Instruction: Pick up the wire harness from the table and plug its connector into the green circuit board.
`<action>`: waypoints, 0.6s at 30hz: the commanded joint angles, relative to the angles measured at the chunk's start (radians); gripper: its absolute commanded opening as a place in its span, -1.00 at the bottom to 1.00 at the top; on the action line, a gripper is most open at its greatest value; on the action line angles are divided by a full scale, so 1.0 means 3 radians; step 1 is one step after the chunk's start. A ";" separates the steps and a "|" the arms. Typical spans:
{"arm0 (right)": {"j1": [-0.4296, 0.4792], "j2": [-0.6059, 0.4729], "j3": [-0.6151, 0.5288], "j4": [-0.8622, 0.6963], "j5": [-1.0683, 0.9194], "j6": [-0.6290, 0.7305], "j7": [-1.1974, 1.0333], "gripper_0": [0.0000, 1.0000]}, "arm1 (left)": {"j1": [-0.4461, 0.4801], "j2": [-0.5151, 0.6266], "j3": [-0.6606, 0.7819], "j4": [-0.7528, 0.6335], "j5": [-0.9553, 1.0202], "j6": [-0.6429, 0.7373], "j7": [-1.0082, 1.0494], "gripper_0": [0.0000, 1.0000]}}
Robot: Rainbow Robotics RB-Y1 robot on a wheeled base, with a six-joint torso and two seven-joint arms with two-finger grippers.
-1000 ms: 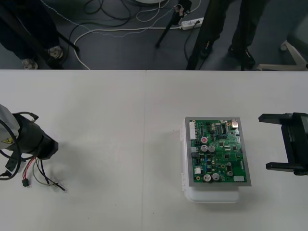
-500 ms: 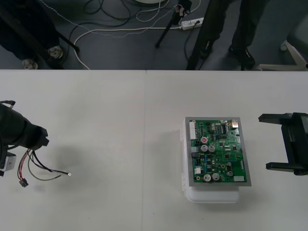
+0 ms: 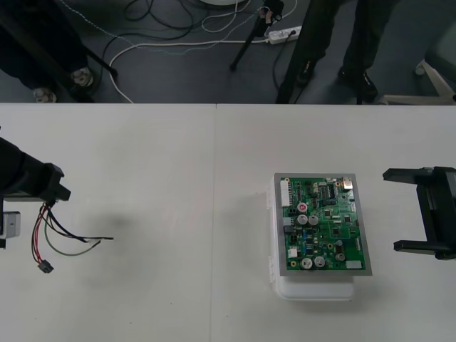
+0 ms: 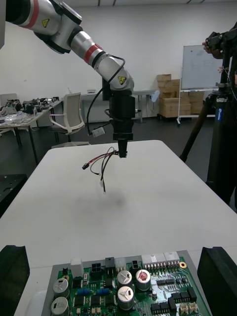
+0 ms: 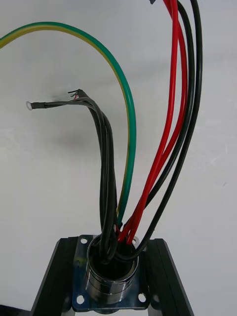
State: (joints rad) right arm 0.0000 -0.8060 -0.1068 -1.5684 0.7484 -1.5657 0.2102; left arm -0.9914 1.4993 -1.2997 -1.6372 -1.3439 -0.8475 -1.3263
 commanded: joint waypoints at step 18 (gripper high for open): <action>-0.0005 -0.0146 0.0013 -0.0059 -0.0102 -0.0017 -0.0087 1.00 | 0.2318 -0.0360 0.3622 0.0288 0.0154 -0.1961 -0.0160 -1.00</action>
State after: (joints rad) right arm 0.0000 -0.8062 -0.1068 -1.5684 0.7332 -1.5657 0.2102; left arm -0.3824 1.4377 -0.3484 -1.5423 -1.2689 -1.2820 -1.3263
